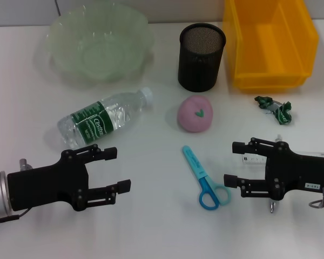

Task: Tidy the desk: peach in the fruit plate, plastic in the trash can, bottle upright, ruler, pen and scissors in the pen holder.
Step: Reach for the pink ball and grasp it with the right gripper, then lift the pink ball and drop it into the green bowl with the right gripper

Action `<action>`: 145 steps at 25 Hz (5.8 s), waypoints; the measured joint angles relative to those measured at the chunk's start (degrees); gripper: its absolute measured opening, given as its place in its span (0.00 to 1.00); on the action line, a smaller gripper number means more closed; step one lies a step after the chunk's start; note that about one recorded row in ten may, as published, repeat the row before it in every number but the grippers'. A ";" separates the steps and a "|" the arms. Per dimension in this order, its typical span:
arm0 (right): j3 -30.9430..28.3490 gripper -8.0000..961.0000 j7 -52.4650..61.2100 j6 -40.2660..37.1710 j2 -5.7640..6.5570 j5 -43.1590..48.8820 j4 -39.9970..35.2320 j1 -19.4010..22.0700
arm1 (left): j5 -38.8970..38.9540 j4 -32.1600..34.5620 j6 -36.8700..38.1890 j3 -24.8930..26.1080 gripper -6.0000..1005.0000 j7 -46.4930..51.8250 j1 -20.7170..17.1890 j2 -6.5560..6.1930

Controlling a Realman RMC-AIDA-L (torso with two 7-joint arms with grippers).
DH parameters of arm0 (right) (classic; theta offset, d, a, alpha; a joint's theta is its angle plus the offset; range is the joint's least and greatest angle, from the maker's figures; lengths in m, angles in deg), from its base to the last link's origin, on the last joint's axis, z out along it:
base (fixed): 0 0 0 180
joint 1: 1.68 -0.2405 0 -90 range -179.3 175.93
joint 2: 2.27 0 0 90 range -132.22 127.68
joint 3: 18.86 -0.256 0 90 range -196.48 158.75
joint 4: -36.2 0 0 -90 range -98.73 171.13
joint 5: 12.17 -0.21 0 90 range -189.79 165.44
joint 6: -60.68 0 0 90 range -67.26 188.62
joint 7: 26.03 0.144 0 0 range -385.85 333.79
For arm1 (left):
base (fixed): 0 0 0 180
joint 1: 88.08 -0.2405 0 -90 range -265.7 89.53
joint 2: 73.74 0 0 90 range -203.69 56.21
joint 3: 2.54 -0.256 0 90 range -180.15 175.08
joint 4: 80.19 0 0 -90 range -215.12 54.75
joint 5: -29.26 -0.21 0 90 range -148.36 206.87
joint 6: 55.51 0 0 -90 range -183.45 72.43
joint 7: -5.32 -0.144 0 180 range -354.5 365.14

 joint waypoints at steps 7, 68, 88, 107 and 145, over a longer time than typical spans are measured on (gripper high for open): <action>0.00 0.87 0.00 -0.10 0.00 0.00 0.00 0.00 | 0.14 0.00 0.27 -0.01 0.80 0.00 -0.04 0.01; 0.04 0.87 37.57 -10.05 0.18 0.96 -26.07 -7.26 | 0.19 -0.09 0.83 0.26 0.80 -0.44 -0.09 0.18; 23.61 0.85 62.52 9.96 -1.19 26.66 -26.62 -29.73 | 0.56 -0.22 1.45 0.62 0.80 -0.43 -0.43 0.16; 38.78 0.82 63.15 28.77 -2.81 25.12 -16.16 -31.41 | 0.57 -0.53 2.00 1.14 0.80 -0.16 -0.72 0.27; 37.35 0.13 59.99 34.47 -2.51 2.91 -28.63 -31.21 | 0.55 -0.53 2.07 1.23 0.80 -0.53 -1.03 0.18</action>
